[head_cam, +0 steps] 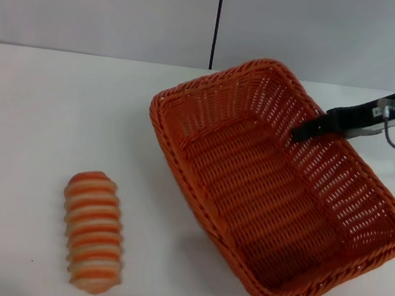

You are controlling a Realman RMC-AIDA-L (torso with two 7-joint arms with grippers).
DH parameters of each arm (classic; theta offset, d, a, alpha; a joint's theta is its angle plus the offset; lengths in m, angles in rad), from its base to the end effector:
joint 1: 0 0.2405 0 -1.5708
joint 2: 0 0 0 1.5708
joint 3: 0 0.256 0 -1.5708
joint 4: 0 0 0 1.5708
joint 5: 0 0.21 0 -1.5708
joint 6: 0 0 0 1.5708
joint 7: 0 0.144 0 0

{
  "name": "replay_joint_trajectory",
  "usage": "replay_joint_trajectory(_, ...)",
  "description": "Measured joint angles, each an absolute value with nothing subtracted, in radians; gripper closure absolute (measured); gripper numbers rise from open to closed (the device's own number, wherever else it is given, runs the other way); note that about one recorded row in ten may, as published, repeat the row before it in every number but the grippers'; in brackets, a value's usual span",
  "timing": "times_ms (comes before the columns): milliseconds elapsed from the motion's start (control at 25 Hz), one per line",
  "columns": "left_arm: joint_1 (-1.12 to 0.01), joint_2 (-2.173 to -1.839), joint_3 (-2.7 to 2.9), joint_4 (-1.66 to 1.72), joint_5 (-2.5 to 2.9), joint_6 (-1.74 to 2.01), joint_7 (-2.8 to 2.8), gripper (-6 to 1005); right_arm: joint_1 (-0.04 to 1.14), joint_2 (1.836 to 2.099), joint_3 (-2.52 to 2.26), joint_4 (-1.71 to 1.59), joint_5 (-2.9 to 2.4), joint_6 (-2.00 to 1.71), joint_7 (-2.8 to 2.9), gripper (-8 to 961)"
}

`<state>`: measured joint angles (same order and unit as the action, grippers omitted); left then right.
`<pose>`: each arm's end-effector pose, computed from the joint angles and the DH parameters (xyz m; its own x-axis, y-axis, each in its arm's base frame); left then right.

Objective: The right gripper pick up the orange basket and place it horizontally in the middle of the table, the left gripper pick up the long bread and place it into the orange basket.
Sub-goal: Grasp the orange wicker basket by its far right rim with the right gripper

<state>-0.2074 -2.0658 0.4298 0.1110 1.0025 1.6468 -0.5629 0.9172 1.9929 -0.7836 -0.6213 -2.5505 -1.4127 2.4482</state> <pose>-0.3706 0.2325 0.0637 0.5238 -0.2914 0.8005 0.8114 -0.1156 -0.5730 0.2114 0.4141 0.0044 0.4592 -0.8844 -0.0833 -0.8755 -0.4347 -0.2109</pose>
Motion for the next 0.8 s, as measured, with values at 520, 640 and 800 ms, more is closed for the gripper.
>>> replay_joint_trajectory(520, -0.224, -2.066, 0.424, 0.103, 1.001, 1.625, -0.560, 278, 0.905, 1.998, -0.814, -0.633, -2.553, -1.434, 2.427, 562)
replay_joint_trajectory(640, -0.231, -2.067, 0.421, 0.097, 0.999, 1.624, -0.541, 280, 0.890, 2.000, -0.854, -0.699, -2.554, -1.465, 2.416, 648)
replay_joint_trajectory(800, -0.241, -2.068, 0.422, 0.081, 0.999, 1.613, -0.526, 282, 0.890, 1.999, -0.903, -0.763, -2.554, -1.505, 2.385, 745)
